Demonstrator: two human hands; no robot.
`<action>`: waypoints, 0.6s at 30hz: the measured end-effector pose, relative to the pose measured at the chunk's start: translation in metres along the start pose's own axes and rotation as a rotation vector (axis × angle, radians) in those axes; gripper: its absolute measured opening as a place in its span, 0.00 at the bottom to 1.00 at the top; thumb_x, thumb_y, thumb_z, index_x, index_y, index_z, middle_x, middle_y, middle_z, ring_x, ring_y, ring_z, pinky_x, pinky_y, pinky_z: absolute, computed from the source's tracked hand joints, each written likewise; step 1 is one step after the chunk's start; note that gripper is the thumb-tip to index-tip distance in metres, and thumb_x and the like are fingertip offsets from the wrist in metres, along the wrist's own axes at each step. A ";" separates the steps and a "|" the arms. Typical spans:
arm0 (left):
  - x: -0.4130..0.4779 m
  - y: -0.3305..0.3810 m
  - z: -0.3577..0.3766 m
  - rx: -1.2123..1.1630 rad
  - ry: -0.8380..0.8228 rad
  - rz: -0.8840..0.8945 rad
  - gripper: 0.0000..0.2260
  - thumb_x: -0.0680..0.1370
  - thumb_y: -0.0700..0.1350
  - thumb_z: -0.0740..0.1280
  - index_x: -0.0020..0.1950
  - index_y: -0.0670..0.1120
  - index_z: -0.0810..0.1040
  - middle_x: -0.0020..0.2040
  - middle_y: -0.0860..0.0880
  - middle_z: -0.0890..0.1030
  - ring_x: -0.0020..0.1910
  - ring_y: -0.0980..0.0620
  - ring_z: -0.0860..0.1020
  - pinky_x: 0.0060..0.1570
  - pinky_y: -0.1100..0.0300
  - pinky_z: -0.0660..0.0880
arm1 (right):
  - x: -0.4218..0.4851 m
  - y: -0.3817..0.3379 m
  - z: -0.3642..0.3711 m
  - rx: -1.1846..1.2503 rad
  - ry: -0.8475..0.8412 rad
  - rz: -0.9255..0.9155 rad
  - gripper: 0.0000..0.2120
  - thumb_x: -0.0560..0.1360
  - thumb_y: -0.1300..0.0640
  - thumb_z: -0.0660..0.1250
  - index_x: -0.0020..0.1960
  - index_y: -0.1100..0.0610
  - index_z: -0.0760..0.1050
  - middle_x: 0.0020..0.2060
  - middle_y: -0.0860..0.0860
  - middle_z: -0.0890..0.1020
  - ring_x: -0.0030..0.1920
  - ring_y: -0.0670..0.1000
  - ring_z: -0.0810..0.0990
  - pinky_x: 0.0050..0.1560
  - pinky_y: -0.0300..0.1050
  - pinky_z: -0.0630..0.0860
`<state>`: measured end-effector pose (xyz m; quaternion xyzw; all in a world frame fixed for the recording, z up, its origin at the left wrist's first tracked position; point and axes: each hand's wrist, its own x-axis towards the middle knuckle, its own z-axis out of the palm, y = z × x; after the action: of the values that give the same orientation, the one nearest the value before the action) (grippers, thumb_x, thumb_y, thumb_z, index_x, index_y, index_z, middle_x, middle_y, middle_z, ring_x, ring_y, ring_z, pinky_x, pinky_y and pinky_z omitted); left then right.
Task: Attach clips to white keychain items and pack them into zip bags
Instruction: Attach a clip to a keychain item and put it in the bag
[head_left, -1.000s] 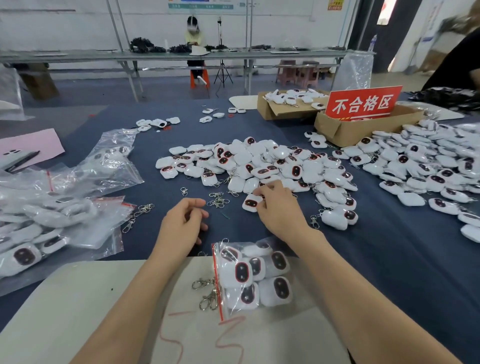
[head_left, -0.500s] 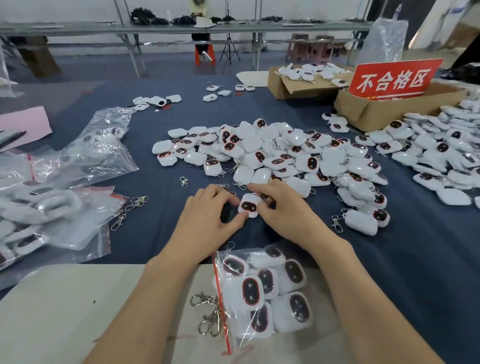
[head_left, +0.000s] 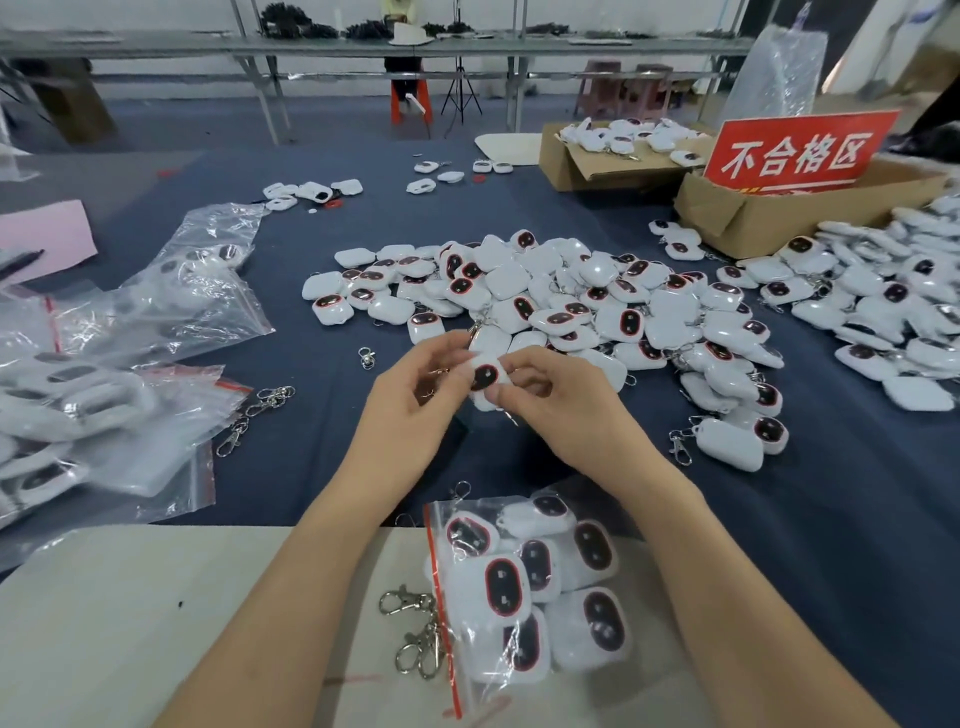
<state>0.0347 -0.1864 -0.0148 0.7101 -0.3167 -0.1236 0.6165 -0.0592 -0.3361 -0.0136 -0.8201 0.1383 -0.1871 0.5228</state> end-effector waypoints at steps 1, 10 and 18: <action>0.000 0.000 0.001 -0.024 0.016 -0.033 0.09 0.82 0.47 0.67 0.62 0.52 0.81 0.52 0.54 0.86 0.50 0.58 0.82 0.54 0.61 0.78 | 0.000 -0.002 0.001 0.058 0.001 0.005 0.05 0.76 0.53 0.74 0.47 0.45 0.79 0.38 0.43 0.85 0.39 0.39 0.82 0.44 0.32 0.77; -0.003 -0.001 0.000 0.074 -0.041 0.018 0.10 0.84 0.46 0.63 0.60 0.55 0.82 0.48 0.53 0.86 0.45 0.54 0.81 0.49 0.64 0.78 | -0.001 -0.006 0.012 0.363 -0.005 0.040 0.10 0.80 0.57 0.68 0.49 0.42 0.82 0.38 0.49 0.87 0.39 0.45 0.84 0.43 0.39 0.83; -0.002 0.000 0.000 0.104 -0.044 0.006 0.09 0.84 0.44 0.64 0.58 0.52 0.83 0.37 0.62 0.83 0.37 0.64 0.79 0.41 0.74 0.72 | 0.000 -0.002 0.011 0.338 0.030 0.042 0.07 0.80 0.58 0.68 0.51 0.47 0.83 0.32 0.42 0.82 0.36 0.41 0.79 0.36 0.37 0.80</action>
<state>0.0333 -0.1856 -0.0156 0.7373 -0.3383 -0.1208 0.5722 -0.0541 -0.3262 -0.0157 -0.7145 0.1295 -0.2090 0.6550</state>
